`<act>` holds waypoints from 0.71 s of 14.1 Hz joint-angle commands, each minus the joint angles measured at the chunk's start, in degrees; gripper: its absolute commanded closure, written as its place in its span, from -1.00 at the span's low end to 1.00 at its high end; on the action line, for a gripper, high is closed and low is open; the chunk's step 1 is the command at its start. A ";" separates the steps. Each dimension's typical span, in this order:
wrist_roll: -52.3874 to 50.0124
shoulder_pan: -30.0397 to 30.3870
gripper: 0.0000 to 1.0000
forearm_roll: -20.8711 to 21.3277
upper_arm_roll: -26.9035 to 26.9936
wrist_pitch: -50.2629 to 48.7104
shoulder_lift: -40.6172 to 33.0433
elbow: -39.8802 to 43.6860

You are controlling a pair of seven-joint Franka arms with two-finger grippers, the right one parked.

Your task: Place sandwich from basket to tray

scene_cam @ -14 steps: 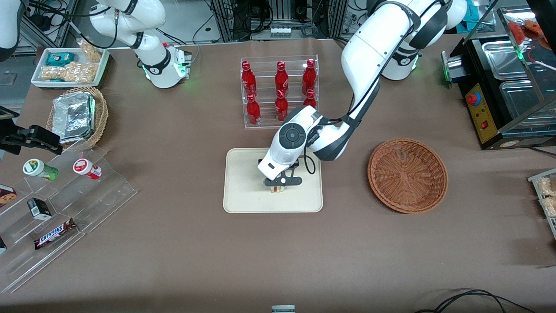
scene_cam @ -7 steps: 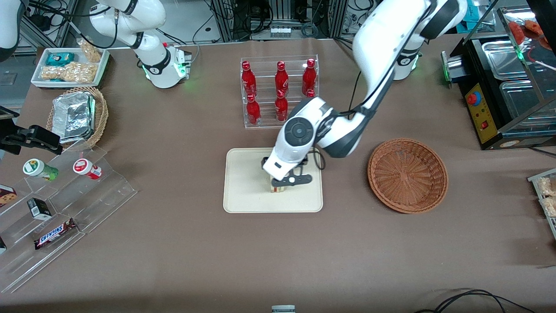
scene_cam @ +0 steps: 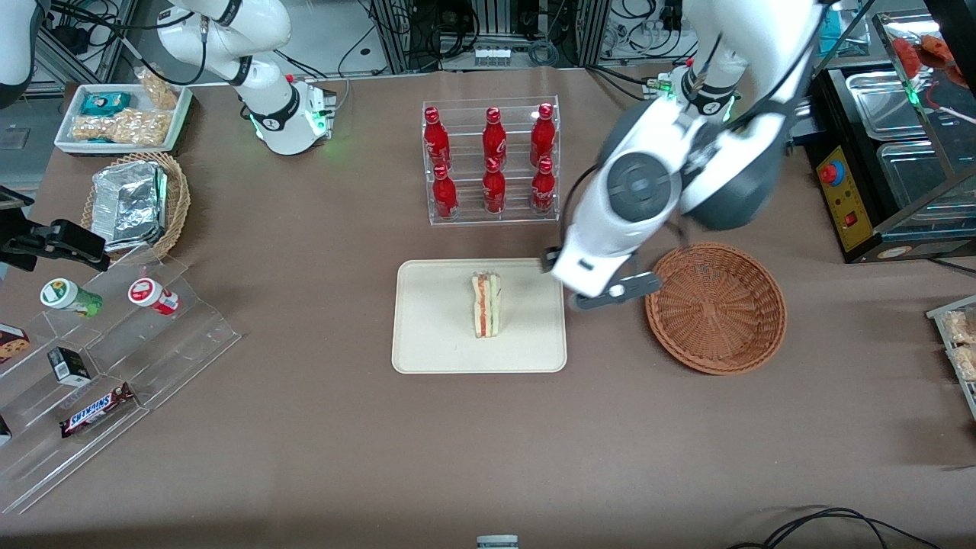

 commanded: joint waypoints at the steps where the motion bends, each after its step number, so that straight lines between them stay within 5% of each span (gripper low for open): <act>1: 10.21 7.54 -1.00 -0.66 -0.22 -8.73 -6.69 -2.23; 6: 21.12 18.35 -1.00 0.48 -0.05 -22.64 -16.54 -3.36; 10: 28.58 25.40 -1.00 4.51 -0.13 -22.05 -18.14 -4.34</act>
